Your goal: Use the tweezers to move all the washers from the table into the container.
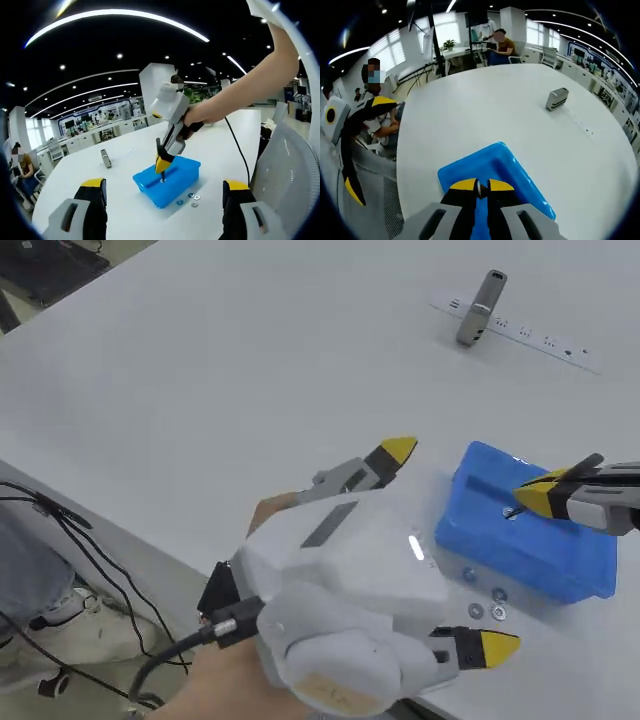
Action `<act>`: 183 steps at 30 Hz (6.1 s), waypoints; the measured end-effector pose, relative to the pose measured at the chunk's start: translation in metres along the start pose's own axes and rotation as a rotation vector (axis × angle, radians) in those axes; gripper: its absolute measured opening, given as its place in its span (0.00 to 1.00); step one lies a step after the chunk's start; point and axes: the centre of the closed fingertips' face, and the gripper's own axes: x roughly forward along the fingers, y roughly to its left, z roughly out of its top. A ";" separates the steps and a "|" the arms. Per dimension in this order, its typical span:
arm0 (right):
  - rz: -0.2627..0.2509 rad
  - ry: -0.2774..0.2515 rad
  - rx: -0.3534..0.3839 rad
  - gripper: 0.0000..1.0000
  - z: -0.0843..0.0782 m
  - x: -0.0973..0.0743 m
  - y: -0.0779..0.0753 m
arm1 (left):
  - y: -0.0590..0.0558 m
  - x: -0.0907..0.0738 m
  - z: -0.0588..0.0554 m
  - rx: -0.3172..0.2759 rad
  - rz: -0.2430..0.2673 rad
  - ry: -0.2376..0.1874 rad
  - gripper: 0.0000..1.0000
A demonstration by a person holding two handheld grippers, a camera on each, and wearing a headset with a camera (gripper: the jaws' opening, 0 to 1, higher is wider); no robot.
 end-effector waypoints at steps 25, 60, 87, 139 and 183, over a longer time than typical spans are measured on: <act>0.017 0.017 -0.023 0.04 -0.004 0.020 0.008 | -0.005 0.002 -0.007 -0.091 -0.057 0.019 0.97; 0.087 0.030 0.048 0.04 -0.070 -0.017 0.066 | -0.011 0.005 -0.021 -0.111 -0.089 0.083 0.93; 0.088 0.078 -0.044 0.04 -0.075 -0.015 0.069 | -0.015 0.006 -0.024 -0.108 -0.108 0.103 0.92; -0.025 -0.103 0.167 0.03 -0.013 -0.003 -0.011 | -0.013 0.005 -0.018 -0.132 -0.105 0.068 0.92; 0.033 -0.188 0.182 0.02 -0.008 -0.046 0.047 | -0.015 0.005 -0.018 -0.140 -0.114 0.068 0.91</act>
